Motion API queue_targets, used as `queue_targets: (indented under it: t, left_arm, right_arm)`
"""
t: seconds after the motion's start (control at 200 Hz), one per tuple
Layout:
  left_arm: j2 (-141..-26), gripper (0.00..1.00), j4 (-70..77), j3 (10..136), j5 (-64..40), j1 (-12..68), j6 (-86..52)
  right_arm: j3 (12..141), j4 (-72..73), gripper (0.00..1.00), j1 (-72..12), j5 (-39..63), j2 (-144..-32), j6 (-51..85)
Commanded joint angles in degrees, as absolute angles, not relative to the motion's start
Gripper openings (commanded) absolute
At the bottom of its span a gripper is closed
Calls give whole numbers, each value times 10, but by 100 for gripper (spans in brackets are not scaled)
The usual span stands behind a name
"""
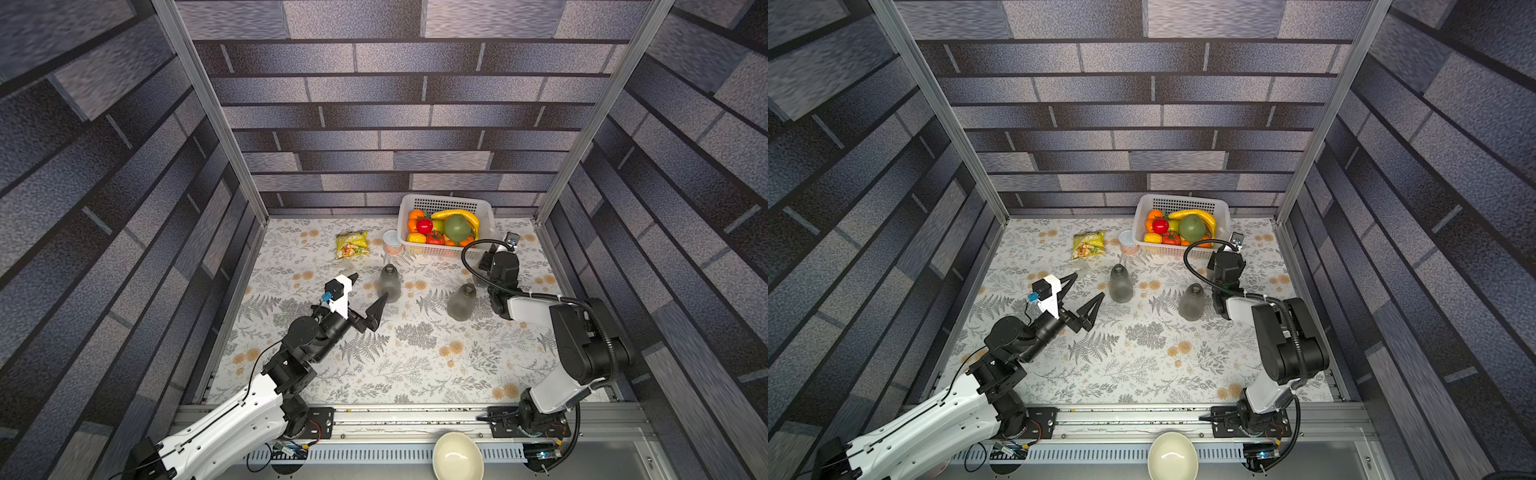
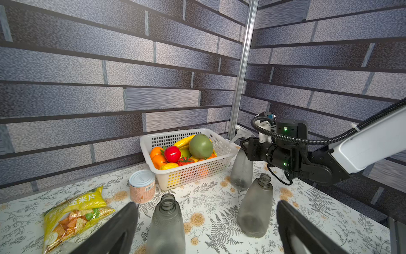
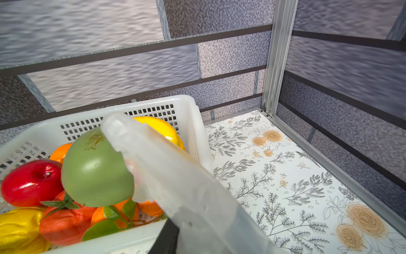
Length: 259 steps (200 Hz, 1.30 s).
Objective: Attach spray nozzles to spray bottles
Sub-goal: Place the spray bottle at the center of the board.
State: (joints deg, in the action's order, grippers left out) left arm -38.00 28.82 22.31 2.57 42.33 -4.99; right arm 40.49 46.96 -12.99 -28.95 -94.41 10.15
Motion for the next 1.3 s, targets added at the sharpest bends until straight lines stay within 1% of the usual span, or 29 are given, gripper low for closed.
queue_targets:
  t: [0.0, 0.17, 0.446, 0.686, 0.942, 1.117, 1.292]
  left_arm:
    - [-380, 100, 304, 220, 10, 419, -58]
    - [-379, 100, 305, 220, 5, 418, -57]
    - [-375, 100, 308, 218, 0, 419, -62]
    - [-372, 100, 299, 223, -7, 421, -65]
    - [-362, 100, 294, 225, -7, 424, -68]
    - [-356, 100, 273, 235, 4, 430, -72]
    - [-352, 100, 244, 252, 22, 431, -75]
  right_arm:
    - [422, 472, 41, -131, -263, -950, 99]
    - [427, 454, 47, -138, -245, -950, 78]
    - [396, 466, 51, -142, -254, -936, 87]
    - [376, 437, 68, -142, -247, -896, 102]
    - [376, 399, 75, -142, -233, -857, 98]
    - [355, 363, 80, -142, -228, -803, 96]
    - [345, 305, 82, -142, -202, -719, 96]
